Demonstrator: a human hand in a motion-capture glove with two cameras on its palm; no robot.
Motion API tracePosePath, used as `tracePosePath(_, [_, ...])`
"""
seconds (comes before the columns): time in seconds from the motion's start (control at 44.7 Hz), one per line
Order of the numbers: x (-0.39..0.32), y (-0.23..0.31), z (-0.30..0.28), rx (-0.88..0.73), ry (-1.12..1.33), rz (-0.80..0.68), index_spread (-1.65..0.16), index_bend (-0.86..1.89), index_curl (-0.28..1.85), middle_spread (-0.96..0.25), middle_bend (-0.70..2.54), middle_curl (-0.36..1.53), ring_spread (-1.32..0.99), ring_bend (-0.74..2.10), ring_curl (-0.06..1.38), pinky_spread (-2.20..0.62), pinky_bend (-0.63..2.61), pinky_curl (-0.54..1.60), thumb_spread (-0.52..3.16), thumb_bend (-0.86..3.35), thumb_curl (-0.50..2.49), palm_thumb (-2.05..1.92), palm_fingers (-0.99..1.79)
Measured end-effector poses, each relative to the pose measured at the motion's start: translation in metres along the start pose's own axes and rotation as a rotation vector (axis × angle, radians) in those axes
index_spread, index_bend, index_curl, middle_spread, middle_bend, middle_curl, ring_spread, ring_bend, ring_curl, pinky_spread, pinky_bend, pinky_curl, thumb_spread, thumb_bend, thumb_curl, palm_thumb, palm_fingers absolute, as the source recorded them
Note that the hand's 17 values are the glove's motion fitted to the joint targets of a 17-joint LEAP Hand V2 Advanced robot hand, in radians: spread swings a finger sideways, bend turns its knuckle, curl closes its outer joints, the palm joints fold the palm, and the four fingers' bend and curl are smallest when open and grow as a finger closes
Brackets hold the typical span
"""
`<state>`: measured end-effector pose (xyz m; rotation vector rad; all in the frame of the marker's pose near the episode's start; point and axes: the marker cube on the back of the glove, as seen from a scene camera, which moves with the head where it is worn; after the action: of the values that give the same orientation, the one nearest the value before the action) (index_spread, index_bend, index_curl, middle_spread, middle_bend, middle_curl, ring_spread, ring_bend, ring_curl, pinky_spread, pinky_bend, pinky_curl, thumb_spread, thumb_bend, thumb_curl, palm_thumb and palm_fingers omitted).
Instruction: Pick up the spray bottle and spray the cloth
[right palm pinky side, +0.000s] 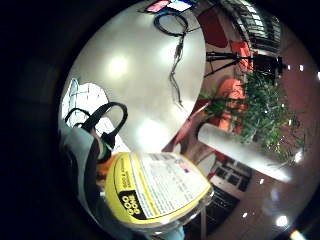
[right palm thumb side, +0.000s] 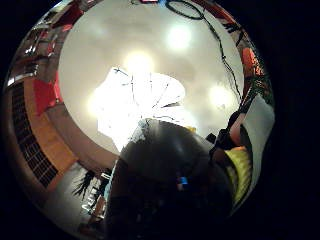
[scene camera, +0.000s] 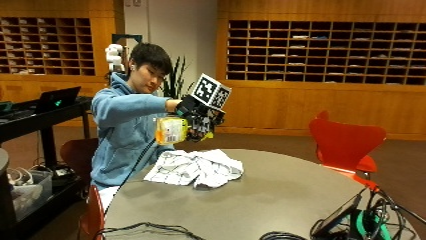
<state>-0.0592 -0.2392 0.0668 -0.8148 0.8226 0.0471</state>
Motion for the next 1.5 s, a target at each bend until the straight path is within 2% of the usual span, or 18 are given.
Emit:
tracePosePath(0.134, [-0.02, 0.009, -0.03, 0.134, -0.253, -0.128, -0.21, 0.44, 0.52, -0.16, 0.6, 0.49, -0.19, 0.63, 0.45, -0.27, 0.36, 0.37, 0.27, -0.03, 0.77, 0.9, 1.41])
tracePosePath(0.335, [-0.056, 0.022, -0.087, 0.434, -0.769, -0.304, -0.21, 0.43, 0.52, -0.16, 0.61, 0.49, -0.19, 0.63, 0.45, -0.27, 0.36, 0.37, 0.27, -0.03, 0.78, 0.9, 1.41])
tracePosePath(0.469, [-0.093, 0.029, -0.112, 0.666, -1.111, -0.297, -0.21, 0.43, 0.52, -0.16, 0.61, 0.49, -0.19, 0.63, 0.45, -0.28, 0.36, 0.37, 0.27, -0.03, 0.78, 0.9, 1.41])
tracePosePath(0.693, [-0.179, 0.009, -0.098, 0.736, -1.522, -0.241, -0.21, 0.43, 0.52, -0.15, 0.6, 0.49, -0.19, 0.64, 0.45, -0.28, 0.36, 0.37, 0.28, -0.03, 0.79, 0.9, 1.41])
tracePosePath(0.849, [-0.224, -0.017, -0.071, 0.752, -1.622, -0.186, -0.2, 0.42, 0.52, -0.15, 0.61, 0.49, -0.18, 0.64, 0.45, -0.28, 0.36, 0.37, 0.28, -0.03, 0.8, 0.91, 1.4])
tracePosePath(1.073, [-0.269, -0.048, -0.036, 0.783, -1.591, -0.149, -0.2, 0.42, 0.52, -0.15, 0.6, 0.49, -0.18, 0.64, 0.45, -0.27, 0.35, 0.37, 0.31, -0.03, 0.8, 0.91, 1.39])
tracePosePath(1.498, [-0.276, -0.092, -0.015, 0.753, -1.574, -0.089, -0.2, 0.34, 0.52, -0.15, 0.55, 0.48, -0.17, 0.62, 0.44, -0.27, 0.38, 0.38, 0.36, -0.04, 0.8, 0.91, 1.35])
